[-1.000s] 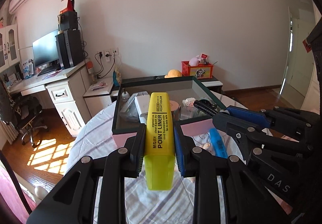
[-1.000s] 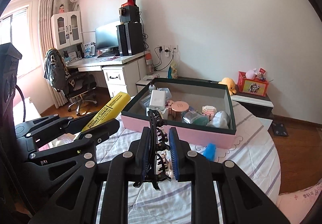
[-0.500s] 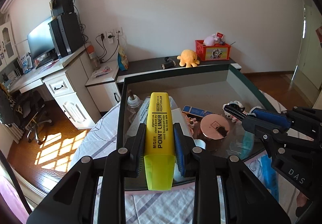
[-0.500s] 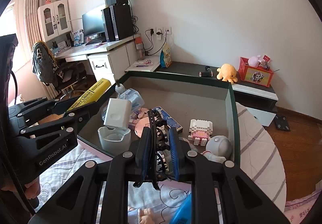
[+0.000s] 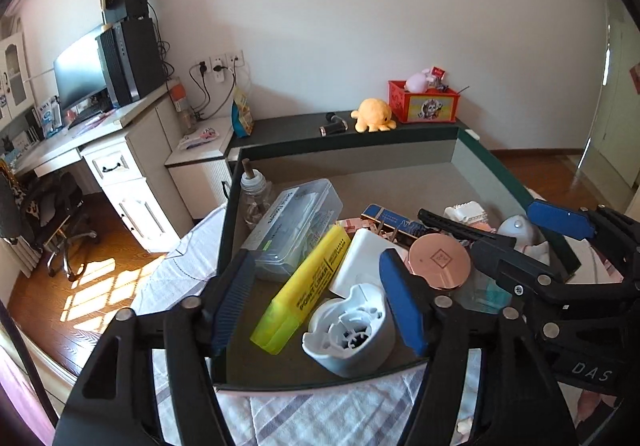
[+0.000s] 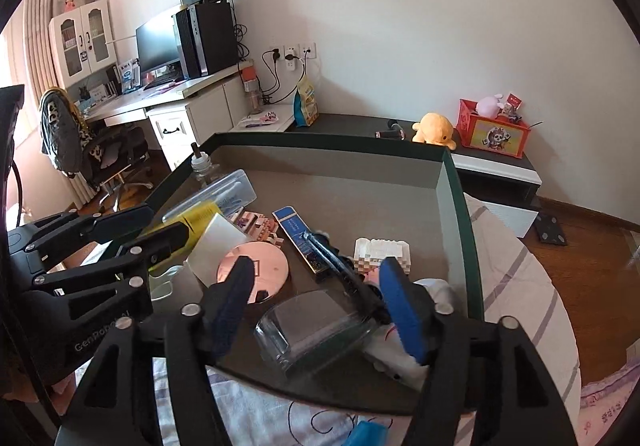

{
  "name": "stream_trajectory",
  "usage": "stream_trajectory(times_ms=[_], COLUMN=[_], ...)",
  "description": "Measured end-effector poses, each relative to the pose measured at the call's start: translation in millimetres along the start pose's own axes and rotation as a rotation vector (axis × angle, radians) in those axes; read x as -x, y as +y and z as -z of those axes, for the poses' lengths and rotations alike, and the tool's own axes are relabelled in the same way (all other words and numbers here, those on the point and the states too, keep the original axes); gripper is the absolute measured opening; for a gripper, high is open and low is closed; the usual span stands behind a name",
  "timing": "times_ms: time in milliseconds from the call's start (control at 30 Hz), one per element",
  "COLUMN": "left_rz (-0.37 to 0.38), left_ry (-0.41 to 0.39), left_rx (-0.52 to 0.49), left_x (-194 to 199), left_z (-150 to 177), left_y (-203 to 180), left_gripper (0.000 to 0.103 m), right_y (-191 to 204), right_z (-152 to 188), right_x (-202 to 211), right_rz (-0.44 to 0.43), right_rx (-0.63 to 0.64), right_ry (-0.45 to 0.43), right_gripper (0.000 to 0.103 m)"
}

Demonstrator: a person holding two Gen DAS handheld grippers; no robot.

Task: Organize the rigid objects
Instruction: 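Lower both tools into the pink box and open them to release, then withdraw both tools and move toward the baby doll and blue highlighter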

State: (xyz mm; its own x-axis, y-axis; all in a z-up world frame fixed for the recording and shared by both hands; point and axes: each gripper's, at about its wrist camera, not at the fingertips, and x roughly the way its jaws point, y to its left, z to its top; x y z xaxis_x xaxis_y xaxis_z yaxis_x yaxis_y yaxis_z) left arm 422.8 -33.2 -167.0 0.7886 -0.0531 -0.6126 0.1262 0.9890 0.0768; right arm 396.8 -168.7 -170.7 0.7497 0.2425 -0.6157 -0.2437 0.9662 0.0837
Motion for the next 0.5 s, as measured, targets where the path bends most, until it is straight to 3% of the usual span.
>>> stream_trajectory(times_ms=[33,100,167,267,300,500], left_rz=[-0.006,-0.024,-0.021,-0.025,-0.019,-0.037], left_ry=[-0.028,-0.070,-0.106,-0.145,-0.167,-0.276], left_rx=[-0.002,0.014,0.033,0.064,0.077,0.098], left_x=[13,38,65,105,120,199], left_z=[1,5,9,16,20,50], left_y=[0,3,7,13,16,15], left_gripper=[0.075,0.086,0.088,0.094,0.098,0.102], right_y=[1,8,13,24,27,51], right_z=[1,1,4,12,16,40], right_x=[11,33,56,93,106,179], right_rz=[0.012,0.016,0.002,0.012,0.018,0.010], right_rx=[-0.007,-0.014,-0.015,-0.005,-0.005,-0.001], right_ry=[-0.016,-0.057,-0.092,-0.144,-0.159,-0.258], right_gripper=[0.082,0.082,0.084,0.094,0.103,0.103])
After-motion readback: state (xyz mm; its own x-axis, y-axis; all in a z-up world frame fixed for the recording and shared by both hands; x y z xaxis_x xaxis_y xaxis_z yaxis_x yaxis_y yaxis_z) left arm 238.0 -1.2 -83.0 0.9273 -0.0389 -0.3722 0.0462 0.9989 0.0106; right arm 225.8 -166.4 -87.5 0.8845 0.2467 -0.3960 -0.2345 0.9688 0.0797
